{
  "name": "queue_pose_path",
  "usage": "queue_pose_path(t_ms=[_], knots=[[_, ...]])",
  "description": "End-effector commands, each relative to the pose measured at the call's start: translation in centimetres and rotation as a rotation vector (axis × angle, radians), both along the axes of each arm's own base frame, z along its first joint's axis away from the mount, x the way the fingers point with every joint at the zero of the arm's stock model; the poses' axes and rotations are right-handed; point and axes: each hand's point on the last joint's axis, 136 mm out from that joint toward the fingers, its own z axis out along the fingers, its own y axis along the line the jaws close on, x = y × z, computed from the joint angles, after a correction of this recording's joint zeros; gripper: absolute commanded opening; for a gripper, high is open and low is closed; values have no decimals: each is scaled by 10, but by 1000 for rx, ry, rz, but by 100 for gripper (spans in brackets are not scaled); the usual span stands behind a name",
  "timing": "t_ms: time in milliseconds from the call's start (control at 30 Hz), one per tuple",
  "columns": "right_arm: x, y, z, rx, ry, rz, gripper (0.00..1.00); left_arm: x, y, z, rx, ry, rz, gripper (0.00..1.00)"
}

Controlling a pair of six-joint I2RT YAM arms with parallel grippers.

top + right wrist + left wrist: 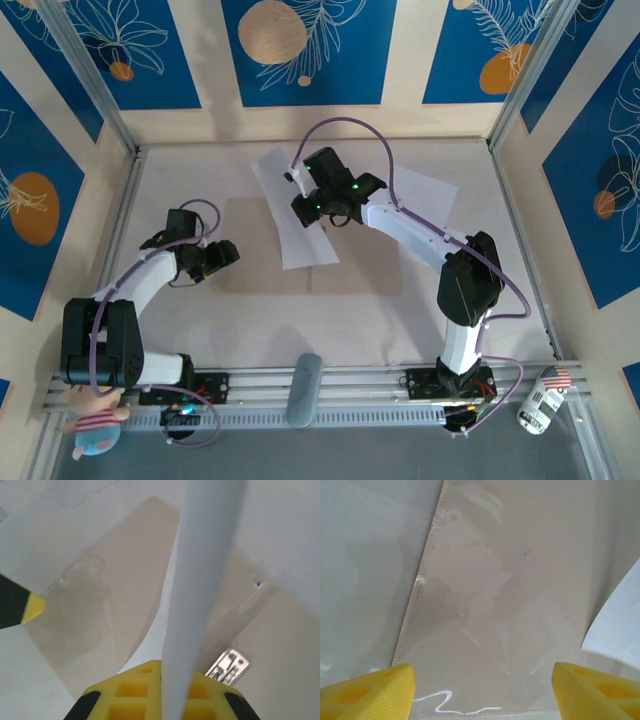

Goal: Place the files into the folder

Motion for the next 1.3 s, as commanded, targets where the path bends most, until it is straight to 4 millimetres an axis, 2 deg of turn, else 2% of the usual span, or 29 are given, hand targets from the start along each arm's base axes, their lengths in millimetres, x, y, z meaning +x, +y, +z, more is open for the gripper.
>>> queue_pose_path(t_ms=[0,267,467,667,1000,1267], knots=[[11,5,10,-1,-115,36,0,-6,2,2,-3,0,-6,72],[11,6,12,5,-131,76,0,-8,2,0,-4,8,-11,73],[3,8,9,48,-92,106,0,-7,1,-2,-9,13,-11,73],[-9,8,14,131,-90,156,0,-7,0,-3,-13,19,-14,73],[-7,2,11,132,-77,134,0,-5,-2,-3,-29,21,-17,73],[-3,-8,23,121,-97,123,0,-4,-2,-2,-27,21,-21,74]])
